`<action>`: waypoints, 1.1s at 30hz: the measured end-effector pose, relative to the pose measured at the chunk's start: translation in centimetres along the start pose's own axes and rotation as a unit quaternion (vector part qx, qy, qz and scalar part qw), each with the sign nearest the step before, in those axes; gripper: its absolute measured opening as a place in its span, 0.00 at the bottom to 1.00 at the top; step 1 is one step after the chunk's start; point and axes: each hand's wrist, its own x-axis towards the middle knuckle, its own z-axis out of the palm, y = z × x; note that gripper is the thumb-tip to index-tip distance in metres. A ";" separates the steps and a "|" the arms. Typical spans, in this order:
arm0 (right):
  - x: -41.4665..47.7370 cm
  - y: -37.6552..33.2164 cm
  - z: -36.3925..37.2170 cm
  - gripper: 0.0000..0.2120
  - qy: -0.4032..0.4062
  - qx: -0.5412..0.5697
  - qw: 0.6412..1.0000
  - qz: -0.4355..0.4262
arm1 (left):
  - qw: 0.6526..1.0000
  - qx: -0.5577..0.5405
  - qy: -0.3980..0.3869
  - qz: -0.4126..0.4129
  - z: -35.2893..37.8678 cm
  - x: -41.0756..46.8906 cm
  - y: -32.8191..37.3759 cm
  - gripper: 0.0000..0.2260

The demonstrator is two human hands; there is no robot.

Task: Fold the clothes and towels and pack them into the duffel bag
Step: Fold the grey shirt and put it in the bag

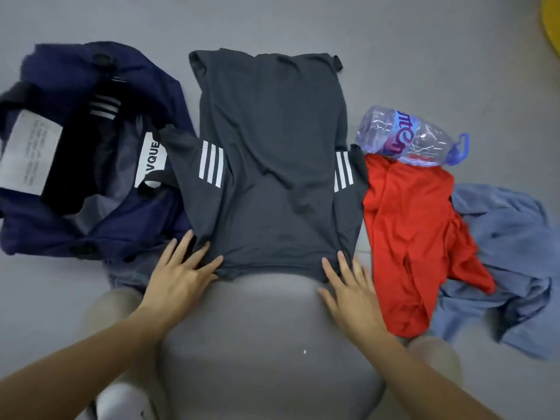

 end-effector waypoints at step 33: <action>17.4 8.3 -14.4 0.31 -0.065 -0.021 0.993 -0.094 | 0.991 0.009 0.046 0.128 -11.9 17.0 12.0 0.32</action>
